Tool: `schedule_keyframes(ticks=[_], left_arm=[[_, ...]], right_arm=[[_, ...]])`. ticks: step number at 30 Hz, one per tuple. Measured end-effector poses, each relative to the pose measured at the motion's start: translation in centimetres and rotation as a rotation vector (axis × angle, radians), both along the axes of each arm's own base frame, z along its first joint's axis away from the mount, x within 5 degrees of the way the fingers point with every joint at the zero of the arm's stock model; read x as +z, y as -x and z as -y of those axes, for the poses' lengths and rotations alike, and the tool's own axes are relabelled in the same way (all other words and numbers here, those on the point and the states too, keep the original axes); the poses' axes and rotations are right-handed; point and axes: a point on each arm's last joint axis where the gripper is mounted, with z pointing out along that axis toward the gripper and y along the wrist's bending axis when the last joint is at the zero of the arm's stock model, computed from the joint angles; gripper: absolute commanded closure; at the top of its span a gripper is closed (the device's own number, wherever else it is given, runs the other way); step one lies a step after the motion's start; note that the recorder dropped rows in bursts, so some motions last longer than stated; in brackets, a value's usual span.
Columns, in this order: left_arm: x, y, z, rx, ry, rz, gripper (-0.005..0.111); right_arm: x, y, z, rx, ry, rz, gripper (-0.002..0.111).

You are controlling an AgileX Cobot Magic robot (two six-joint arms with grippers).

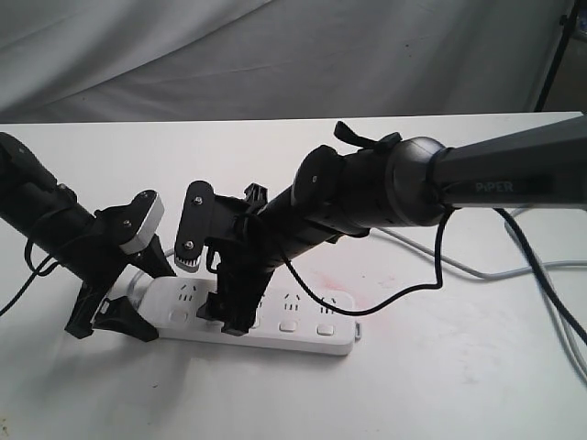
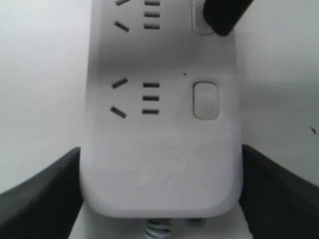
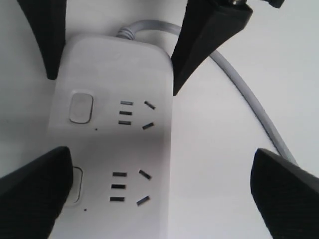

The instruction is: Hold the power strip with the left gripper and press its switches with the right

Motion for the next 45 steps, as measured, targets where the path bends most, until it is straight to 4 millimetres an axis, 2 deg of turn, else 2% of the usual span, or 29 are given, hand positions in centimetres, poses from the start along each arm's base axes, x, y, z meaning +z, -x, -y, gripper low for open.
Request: schedule_keyframes(ticks=[35, 45], left_arm=[[0.00, 0.00, 0.00, 0.000, 0.000, 0.000, 0.107], [0.00, 0.00, 0.00, 0.000, 0.000, 0.000, 0.107]], right_arm=[[-0.47, -0.27, 0.40, 0.013, 0.058, 0.010, 0.020], [-0.29, -0.32, 0.28, -0.019, 0.025, 0.000, 0.020]])
